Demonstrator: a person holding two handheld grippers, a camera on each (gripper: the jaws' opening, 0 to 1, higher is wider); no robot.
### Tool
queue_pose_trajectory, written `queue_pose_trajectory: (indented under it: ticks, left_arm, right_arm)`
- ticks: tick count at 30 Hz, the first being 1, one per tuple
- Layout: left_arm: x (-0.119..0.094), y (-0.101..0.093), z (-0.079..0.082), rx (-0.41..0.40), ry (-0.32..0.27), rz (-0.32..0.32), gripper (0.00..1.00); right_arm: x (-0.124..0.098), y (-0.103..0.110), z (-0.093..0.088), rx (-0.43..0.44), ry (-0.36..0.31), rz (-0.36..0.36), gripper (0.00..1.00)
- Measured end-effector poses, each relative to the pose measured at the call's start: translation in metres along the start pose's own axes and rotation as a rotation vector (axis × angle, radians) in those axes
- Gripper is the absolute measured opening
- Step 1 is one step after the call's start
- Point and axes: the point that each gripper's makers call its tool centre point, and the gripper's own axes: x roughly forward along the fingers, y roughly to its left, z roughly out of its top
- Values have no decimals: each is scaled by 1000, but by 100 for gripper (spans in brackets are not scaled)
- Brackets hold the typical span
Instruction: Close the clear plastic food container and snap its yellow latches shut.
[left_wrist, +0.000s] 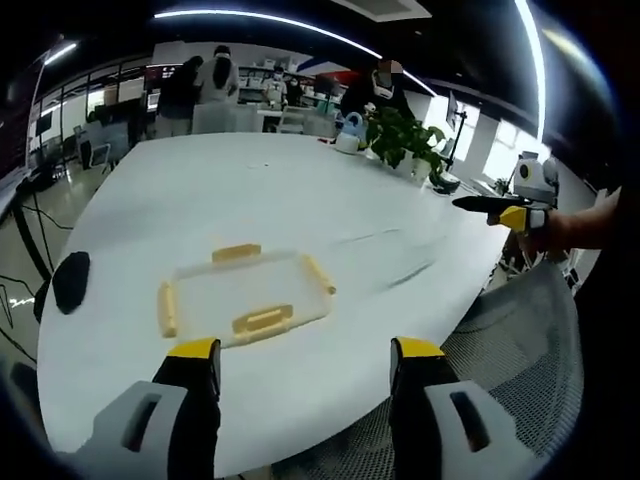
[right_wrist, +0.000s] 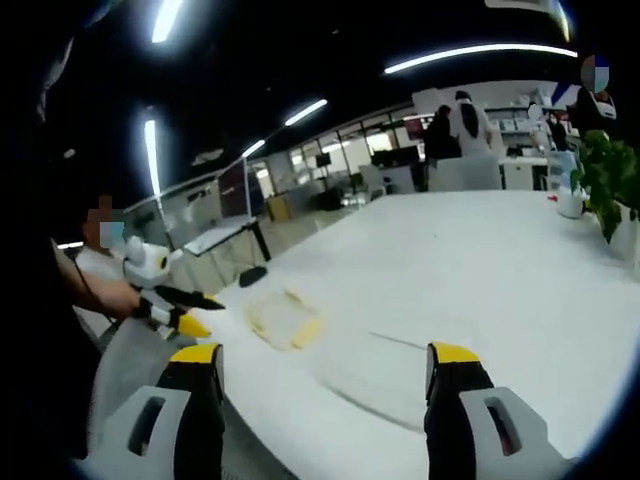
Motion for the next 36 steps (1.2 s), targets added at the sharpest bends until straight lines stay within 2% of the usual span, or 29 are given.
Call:
queue_pose_trajectory:
  ticks: [10, 18, 32, 36]
  left_arm:
    - [-1, 10, 5, 39, 14, -28, 68]
    - [-2, 19, 6, 40, 17, -46, 67]
    - [-4, 41, 7, 114, 70, -112, 65]
    - [-4, 44, 10, 114, 77, -144, 65]
  right_arm:
    - [18, 17, 6, -48, 15, 35, 82]
    - [35, 24, 21, -69, 2, 50, 82]
    - [66, 45, 25, -154, 51, 108, 79]
    - [76, 50, 21, -193, 78, 114, 83]
